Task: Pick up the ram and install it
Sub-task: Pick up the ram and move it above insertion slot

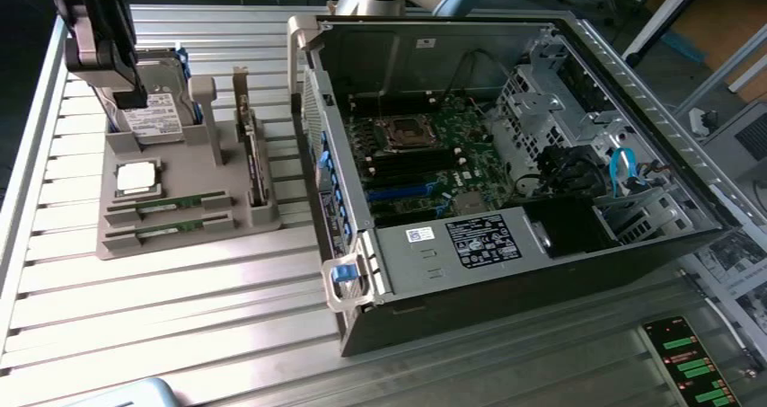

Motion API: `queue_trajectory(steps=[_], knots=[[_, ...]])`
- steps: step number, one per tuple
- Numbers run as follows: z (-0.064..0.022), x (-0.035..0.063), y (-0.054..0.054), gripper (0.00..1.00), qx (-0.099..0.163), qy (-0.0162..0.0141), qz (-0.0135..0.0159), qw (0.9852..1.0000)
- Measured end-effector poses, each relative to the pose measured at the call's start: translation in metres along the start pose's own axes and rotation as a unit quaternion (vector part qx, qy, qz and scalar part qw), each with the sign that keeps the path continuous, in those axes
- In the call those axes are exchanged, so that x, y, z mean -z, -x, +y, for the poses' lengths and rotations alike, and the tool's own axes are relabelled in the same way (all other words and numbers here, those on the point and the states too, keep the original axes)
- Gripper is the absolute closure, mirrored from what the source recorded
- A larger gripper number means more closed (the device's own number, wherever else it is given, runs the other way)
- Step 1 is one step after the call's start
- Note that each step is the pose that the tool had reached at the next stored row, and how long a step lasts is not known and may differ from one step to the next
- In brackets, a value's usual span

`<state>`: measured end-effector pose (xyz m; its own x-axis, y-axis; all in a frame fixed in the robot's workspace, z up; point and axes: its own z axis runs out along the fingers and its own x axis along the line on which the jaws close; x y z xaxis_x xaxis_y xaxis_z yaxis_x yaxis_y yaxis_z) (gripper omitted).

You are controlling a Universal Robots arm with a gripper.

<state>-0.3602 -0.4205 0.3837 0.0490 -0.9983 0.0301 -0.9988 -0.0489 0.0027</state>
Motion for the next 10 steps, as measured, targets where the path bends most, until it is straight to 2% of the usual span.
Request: queue_trajectory(steps=[1, 3, 6, 7, 10], knots=[[0.0, 0.0, 0.0, 0.89, 0.0, -0.0001, -0.0002, 1.0], [0.0001, -0.0003, 0.0, 0.89, 0.0, -0.0004, -0.0029, 1.0], [0.0, -0.0003, 0.0, 0.89, 0.0, -0.0016, -0.0108, 0.9999], [0.0, -0.0004, 0.0001, 0.89, 0.0, -0.0017, -0.0116, 0.9999], [0.0, -0.0004, 0.0, 0.89, 0.0, -0.0017, -0.0117, 0.9999]])
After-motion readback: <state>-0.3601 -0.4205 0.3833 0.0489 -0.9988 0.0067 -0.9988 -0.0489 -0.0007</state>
